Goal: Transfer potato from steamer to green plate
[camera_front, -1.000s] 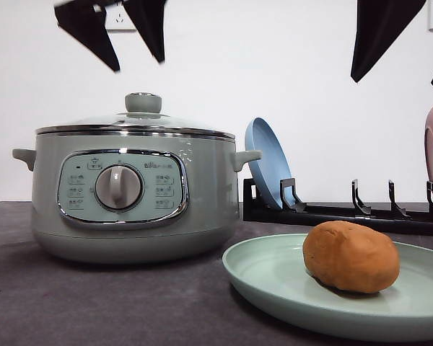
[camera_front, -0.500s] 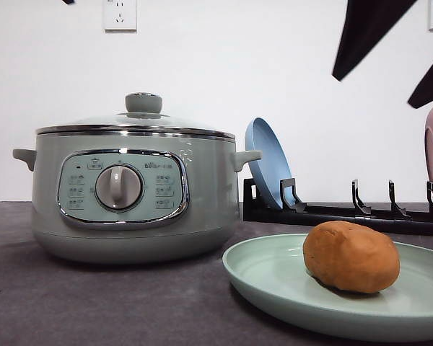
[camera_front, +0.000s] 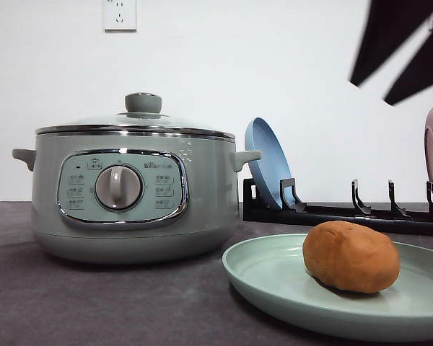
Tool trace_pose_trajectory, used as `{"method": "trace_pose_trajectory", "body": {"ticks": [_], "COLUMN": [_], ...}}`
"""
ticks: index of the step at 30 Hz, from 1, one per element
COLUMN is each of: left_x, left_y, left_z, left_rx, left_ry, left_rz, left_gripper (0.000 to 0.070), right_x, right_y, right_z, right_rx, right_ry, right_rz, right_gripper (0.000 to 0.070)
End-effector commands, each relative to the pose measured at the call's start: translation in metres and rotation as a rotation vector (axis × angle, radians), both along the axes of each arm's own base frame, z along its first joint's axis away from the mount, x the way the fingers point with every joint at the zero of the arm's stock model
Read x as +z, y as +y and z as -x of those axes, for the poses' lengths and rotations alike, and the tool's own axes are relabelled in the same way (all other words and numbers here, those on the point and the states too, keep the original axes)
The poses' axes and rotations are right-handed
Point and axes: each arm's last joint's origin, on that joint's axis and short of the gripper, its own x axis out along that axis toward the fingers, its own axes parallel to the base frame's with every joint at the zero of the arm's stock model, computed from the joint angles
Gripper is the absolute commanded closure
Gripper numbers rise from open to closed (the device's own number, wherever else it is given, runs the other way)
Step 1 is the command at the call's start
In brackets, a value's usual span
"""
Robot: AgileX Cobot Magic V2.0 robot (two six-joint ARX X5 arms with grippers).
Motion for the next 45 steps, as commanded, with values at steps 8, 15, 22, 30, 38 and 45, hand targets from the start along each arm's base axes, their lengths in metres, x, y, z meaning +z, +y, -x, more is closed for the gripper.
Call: {"method": "trace_pose_trajectory", "body": {"ticks": [8,15,22,30,38,45], "left_x": [0.006,0.006,0.006,0.007,0.039,0.075], "left_y": [-0.002,-0.002,-0.002,-0.002,0.021,0.07], "left_z": [0.0,0.0,0.0,0.0,0.015,0.052], "left_rx": [-0.005,-0.005,-0.005,-0.006,-0.004,0.183], "left_ry": [-0.02,-0.02,-0.021,-0.038,-0.319,-0.765], "left_rz": [0.014,0.014,0.014,0.021,0.088,0.214], "left_gripper": [0.0697,0.0697,0.0697,0.0697,0.0697,0.0697], "right_x": [0.004,0.004,0.004,0.004,0.004,0.004], "right_y": [0.002,0.002,0.002,0.002,0.002,0.002], "right_z": [0.0,0.0,0.0,0.0,0.0,0.0], "right_rx": [0.025,0.025,0.025,0.025,0.025,0.025], "right_ry": [-0.022,-0.022,-0.022,-0.022,-0.022,-0.022], "right_rz": [0.002,0.002,0.002,0.002,0.002,0.002], "right_gripper": [0.07,0.07,0.07,0.07,0.07,0.07]}}
